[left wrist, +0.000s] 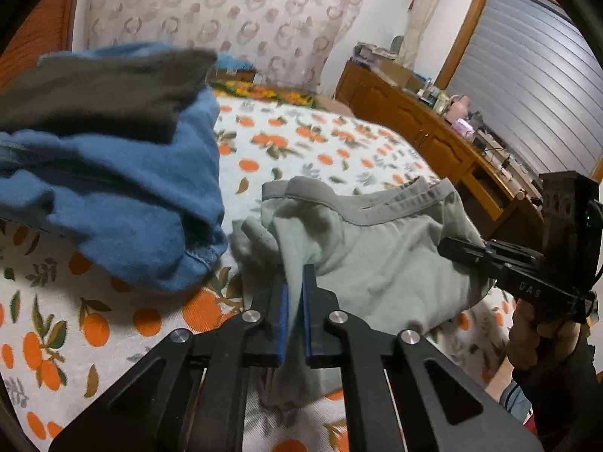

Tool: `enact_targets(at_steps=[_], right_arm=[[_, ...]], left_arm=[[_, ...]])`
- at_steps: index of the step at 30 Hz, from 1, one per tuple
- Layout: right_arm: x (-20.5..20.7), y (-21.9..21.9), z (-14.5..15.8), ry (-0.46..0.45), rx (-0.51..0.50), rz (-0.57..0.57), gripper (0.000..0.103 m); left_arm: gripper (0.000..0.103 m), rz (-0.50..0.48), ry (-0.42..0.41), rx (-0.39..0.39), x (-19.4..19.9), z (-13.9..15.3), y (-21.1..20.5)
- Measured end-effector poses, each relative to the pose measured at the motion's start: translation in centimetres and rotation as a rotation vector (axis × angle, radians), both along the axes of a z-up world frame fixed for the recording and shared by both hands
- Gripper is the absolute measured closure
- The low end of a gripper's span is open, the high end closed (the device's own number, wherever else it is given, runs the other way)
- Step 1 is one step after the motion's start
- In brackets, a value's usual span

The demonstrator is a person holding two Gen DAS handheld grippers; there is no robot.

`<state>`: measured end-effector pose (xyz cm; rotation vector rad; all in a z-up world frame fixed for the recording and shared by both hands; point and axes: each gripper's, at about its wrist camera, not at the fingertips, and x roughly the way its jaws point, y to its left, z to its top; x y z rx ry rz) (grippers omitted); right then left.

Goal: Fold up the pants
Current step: 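Lift the folded pants with both grippers and carry them onto the jeans stack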

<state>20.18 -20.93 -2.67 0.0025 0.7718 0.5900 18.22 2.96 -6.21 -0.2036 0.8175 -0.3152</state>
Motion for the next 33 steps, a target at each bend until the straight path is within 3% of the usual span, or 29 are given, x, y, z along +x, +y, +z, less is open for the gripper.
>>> enact_targets(at_steps=[8,16,25,33], right_arm=[[-3.2,-0.7,4.2,-0.100,0.024,-0.015,0.093],[-5.0,1.1,8.6,-0.198,0.041,0.025,0.093],[-0.7,8.6,11.3,-0.261,0.072,0.150,0.093],[4.9,14.2,13.3,-0.302,0.130,0.257,0.093]], left_arm=[[0.096,0.001,-0.113,0.007,-2.6,4.7,0.5],[0.096,0.055,-0.213,0.077,-3.3,9.2,3.5],[0.096,0.162,-0.272,0.205,-1.1,13.4,10.8],[0.097,0.233,-0.288,0.222,1.6,16.7,17.0]])
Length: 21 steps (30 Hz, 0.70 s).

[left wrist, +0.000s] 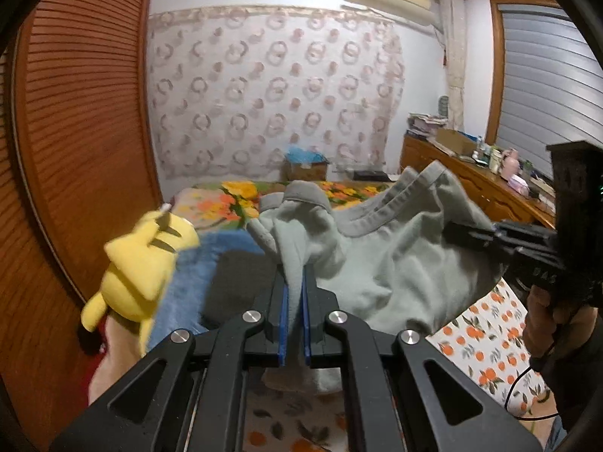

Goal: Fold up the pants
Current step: 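Lift the folded pants with both grippers and carry them onto the jeans stack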

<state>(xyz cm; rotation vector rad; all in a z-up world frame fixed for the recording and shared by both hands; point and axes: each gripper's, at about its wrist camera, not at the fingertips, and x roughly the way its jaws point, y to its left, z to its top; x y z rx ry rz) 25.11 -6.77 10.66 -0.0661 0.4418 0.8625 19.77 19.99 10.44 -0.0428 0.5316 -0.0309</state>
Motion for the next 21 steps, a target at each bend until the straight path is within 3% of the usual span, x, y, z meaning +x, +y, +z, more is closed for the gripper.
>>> enact_targets(at_steps=[7,11,15,21], right_arm=[[3.7,3.4,4.6,-0.075,-0.001,0.034,0.093],[5.4,5.2,4.5,-0.078,0.007,0.045,0.093],[6.8,5.7,1.3,-0.035,0.015,0.042,0.093],[8.5,5.8,-8.1,0.128,-0.102,-0.005,0.093]], left_arm=[[0.097,0.060,-0.042,0.019,3.4,3.9,3.4],[0.097,0.081,-0.046,0.037,5.1,5.0,5.2],[0.097,0.071,-0.007,0.060,6.9,3.3,5.5],[0.097,0.021,0.186,0.046,9.0,-6.0,4.2]])
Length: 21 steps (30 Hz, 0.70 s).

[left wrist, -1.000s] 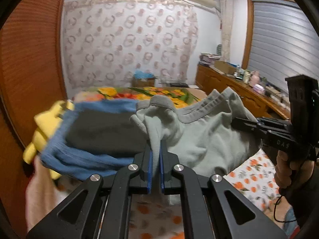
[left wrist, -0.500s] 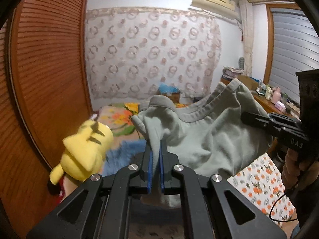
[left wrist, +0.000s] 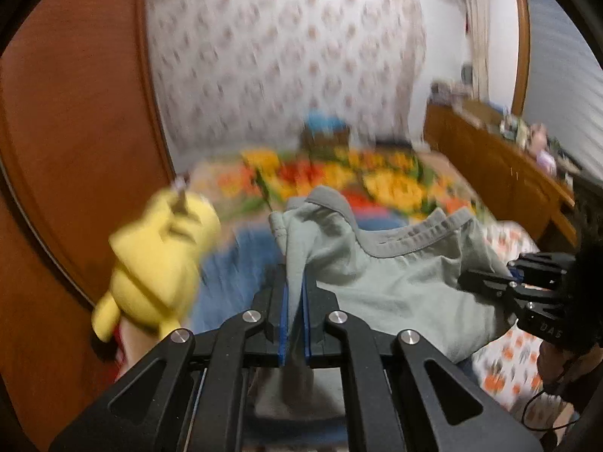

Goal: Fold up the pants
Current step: 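Lift the folded pants with both grippers and carry them onto the jeans stack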

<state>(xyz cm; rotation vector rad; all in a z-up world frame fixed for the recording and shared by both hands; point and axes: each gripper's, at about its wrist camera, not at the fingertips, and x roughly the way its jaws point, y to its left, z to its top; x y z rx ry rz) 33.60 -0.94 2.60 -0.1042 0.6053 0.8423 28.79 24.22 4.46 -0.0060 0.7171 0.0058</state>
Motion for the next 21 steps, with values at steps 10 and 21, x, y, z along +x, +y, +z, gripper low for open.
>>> enact_targets(at_steps=[10,21], right_arm=[[-0.1,-2.2,-5.5,0.112,-0.043,-0.015,0.093],[-4.8,-3.5,-3.8,0.004,-0.071,-0.035,0.071]], left_arm=[[0.085,-0.002,0.062,-0.062,-0.9,-5.0,0.1],[0.055,0.028,-0.016,-0.060,-2.0,-3.4,2.5]])
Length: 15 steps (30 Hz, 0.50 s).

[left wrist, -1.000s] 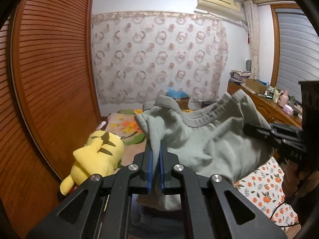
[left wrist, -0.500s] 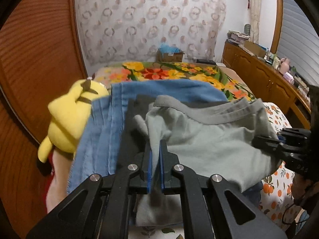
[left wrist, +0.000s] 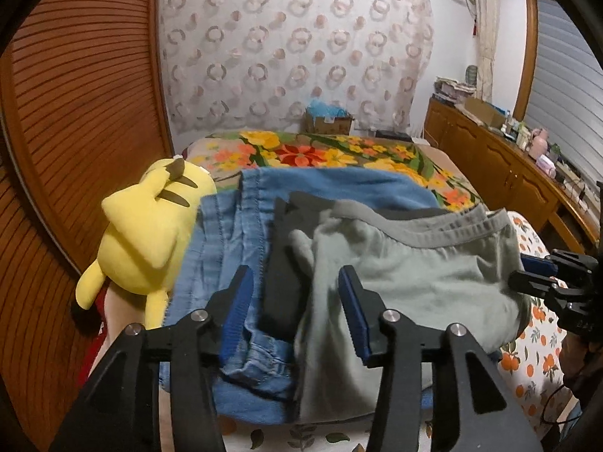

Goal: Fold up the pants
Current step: 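Lift the folded pants with both grippers and carry them onto the jeans stack, then lower the pants onto the jeans stack and open both grippers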

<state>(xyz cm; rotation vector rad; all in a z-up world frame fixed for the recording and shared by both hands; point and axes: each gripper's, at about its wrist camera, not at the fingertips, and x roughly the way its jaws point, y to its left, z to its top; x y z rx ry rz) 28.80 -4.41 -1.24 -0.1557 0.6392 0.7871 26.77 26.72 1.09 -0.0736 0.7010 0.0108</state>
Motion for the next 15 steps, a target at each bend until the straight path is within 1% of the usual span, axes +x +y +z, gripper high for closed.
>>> enact_targets(at_steps=[2,4,6,10,13,15], right_arm=[[-0.3,-0.4,0.4,-0.029,-0.002,-0.021,0.065],[-0.6,-0.7,0.7,-0.047,0.014,-0.031,0.064],[-0.8,-0.7,1.3,-0.054,0.054,-0.012,0.064],[-1.0,0.8,2.3,-0.072,0.086,0.058,0.064],[0.1,1.9,1.6,-0.044,0.079,0.056,0.064],[1.3,2.3,0.9,-0.028,0.066,0.051,0.064]], left_arm=[[0.055,0.002,-0.019,-0.016,0.0,0.5,0.3],[0.055,-0.018,-0.036,-0.041,0.2,1.2,0.0],[0.055,-0.050,-0.041,-0.053,0.7,1.5,-0.6],[0.055,-0.085,-0.024,-0.031,2.2,1.3,-2.1],[0.055,-0.089,0.003,-0.019,3.5,0.5,-2.5],[0.059,-0.078,0.027,0.020,4.3,0.0,-2.7]])
